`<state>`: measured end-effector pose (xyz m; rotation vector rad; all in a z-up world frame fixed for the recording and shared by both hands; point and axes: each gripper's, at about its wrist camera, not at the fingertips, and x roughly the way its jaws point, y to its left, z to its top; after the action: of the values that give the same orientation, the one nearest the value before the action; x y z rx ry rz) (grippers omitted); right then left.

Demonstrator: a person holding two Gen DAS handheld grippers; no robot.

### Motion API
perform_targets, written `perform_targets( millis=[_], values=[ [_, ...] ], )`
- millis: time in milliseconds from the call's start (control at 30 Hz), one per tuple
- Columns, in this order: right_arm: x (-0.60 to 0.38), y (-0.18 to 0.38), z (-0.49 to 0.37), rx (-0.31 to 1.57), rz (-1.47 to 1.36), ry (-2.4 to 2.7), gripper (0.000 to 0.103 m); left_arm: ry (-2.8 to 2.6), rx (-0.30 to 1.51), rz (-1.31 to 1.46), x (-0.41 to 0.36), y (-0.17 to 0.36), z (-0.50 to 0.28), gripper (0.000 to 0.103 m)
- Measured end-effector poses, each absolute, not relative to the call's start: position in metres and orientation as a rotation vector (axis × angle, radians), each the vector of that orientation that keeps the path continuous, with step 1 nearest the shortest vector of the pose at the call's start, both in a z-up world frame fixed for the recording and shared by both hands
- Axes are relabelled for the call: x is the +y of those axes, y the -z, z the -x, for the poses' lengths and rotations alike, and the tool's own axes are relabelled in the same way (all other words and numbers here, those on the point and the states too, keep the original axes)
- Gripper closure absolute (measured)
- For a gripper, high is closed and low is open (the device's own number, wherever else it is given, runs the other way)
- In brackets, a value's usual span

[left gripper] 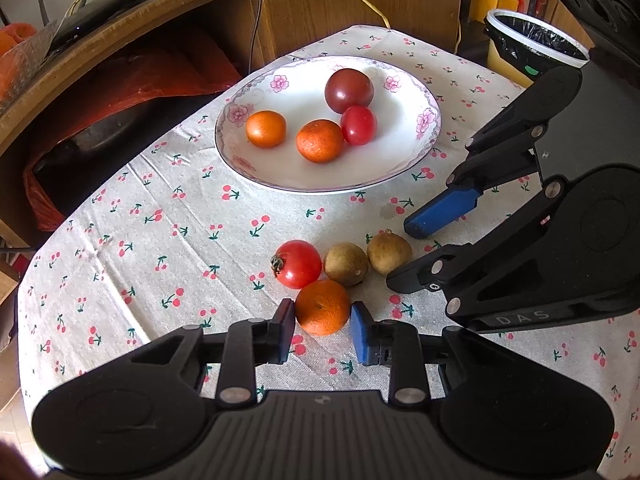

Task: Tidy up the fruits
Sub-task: 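Grasp the tangerine with the left gripper while the right gripper grasps a brown kiwi, then lift the tangerine and kiwi and carry them over the white bowl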

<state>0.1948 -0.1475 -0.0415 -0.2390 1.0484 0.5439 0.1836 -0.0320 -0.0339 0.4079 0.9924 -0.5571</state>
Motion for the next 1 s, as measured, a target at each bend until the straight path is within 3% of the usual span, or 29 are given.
perform_targets(
  millis=[267,367,1000],
  values=[
    [-0.1437,0.0406,-0.1949,1.025,0.263,-0.547,0.072,0.545,0.996,-0.412,-0.0336,0.0339,-0.1832,0.064],
    [-0.1392,0.0404,-0.1940,1.021,0.285,-0.548,0.080,0.540,0.994,-0.425,-0.0355,0.0343,-0.1812,0.064],
    [-0.1471,0.0353,-0.1892,1.020,0.282,-0.521,0.081,0.504,0.965,-0.445,-0.0355,0.0307,-0.1763,0.065]
  ],
)
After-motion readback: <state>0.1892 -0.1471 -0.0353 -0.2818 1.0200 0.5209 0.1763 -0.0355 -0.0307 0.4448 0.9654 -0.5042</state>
